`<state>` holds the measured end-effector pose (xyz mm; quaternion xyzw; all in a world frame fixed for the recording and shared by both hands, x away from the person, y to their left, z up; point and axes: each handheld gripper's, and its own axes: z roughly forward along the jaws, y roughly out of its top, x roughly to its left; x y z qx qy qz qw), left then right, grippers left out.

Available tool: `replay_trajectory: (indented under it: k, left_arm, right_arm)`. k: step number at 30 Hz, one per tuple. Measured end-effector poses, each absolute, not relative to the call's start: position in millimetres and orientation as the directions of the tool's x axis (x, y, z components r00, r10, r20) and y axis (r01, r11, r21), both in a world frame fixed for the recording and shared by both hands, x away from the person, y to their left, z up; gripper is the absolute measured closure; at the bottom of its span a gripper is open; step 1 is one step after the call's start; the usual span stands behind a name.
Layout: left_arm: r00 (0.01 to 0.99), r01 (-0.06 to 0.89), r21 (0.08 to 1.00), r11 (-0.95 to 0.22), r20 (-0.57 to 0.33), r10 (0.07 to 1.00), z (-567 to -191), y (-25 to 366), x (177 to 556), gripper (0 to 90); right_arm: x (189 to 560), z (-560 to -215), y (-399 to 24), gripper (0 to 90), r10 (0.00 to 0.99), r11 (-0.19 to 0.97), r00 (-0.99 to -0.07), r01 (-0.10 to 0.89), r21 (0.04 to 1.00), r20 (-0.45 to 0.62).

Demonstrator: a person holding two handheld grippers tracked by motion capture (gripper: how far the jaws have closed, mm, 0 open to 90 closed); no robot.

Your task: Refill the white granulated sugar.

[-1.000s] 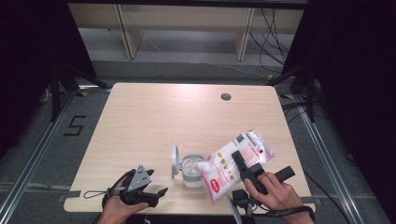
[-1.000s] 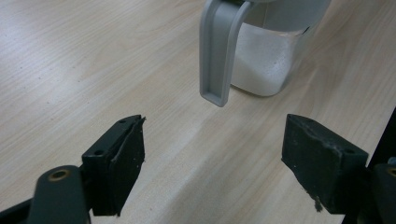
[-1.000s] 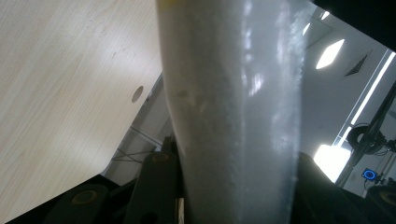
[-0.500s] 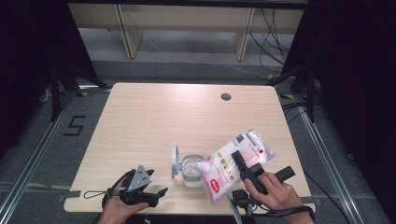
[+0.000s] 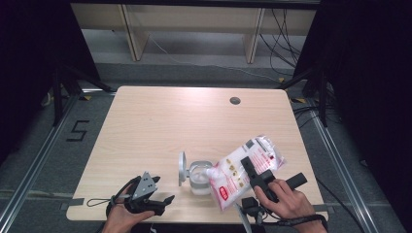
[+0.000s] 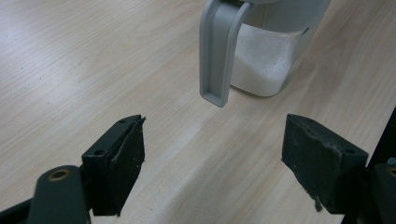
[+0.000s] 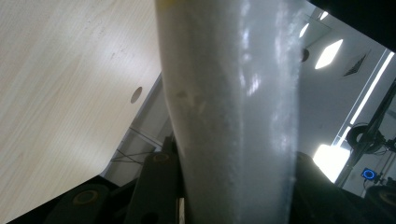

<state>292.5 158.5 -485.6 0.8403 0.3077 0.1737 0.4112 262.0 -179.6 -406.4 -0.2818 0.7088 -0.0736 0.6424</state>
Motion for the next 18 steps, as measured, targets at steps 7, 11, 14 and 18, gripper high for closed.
replay_trajectory:
  k: [7, 11, 14, 18]
  left_arm:
    - [0.747, 0.375, 0.798, -0.472, 0.041, 0.663, -486.0, 158.4, 292.9, 21.0]
    - [0.75, 0.374, 0.798, -0.472, 0.039, 0.66, -485.6, 158.5, 292.5, 21.0]
    - [0.75, 0.375, 0.798, -0.471, 0.038, 0.66, -485.7, 158.6, 292.4, 21.0]
    - [0.749, 0.373, 0.801, -0.468, 0.038, 0.662, -485.8, 158.5, 292.4, 21.0]
  right_arm:
    - [262.8, -404.1, -179.5, 70.5, -0.51, 0.817, -0.001, -0.314, -0.484, -0.86]
    - [262.8, -404.3, -179.6, 70.5, -0.513, 0.815, -0.002, -0.314, -0.486, -0.859]
    - [262.7, -403.8, -179.7, 70.6, -0.511, 0.816, -0.001, -0.313, -0.485, -0.859]
    - [262.4, -404.1, -180.1, 70.7, -0.5, 0.825, -0.009, -0.307, -0.474, -0.866]
